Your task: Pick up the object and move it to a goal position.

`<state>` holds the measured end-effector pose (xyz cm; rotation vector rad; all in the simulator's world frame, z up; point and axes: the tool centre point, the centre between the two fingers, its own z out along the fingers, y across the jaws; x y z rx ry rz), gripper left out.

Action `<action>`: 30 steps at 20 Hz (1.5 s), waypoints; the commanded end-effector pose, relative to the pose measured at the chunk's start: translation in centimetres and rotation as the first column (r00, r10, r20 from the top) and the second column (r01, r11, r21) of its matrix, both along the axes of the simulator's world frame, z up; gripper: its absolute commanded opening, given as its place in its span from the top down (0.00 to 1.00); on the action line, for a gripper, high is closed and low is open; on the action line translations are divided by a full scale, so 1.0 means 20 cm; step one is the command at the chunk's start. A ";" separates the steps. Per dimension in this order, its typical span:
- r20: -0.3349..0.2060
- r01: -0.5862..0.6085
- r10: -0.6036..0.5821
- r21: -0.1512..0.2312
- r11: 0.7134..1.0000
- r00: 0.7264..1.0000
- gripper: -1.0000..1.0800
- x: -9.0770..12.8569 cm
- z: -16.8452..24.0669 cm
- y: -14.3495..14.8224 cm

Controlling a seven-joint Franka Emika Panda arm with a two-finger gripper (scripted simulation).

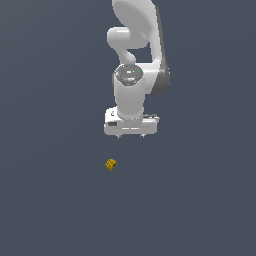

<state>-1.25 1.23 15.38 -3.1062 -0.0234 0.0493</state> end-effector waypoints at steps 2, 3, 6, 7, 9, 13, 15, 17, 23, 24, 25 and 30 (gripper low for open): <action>0.000 0.001 -0.001 0.000 1.000 1.000 0.04 0.00 0.00 0.00; 0.002 0.002 -0.002 0.000 1.000 1.000 0.04 0.00 0.01 0.00; 0.012 0.013 -0.013 0.003 1.000 1.000 0.04 0.03 0.05 -0.01; 0.015 0.016 -0.016 0.004 1.000 1.000 0.04 0.03 0.07 -0.01; 0.020 0.016 -0.016 0.006 1.000 1.000 0.04 0.04 0.09 -0.02; 0.019 0.016 -0.016 0.006 1.000 1.000 0.04 0.04 0.09 -0.02; 0.019 0.026 -0.026 0.005 1.000 0.999 0.04 0.04 0.08 -0.02; 0.019 0.044 -0.044 0.005 0.999 0.999 0.04 0.05 0.07 -0.03; 0.017 0.141 -0.141 0.002 0.990 0.990 0.04 0.11 0.00 -0.10; 0.017 0.164 -0.164 0.001 0.987 0.986 0.04 0.12 -0.02 -0.11; 0.017 0.188 -0.188 0.000 0.982 0.982 0.04 0.13 -0.04 -0.13; 0.018 0.330 -0.330 -0.010 0.944 0.944 0.04 0.20 -0.16 -0.23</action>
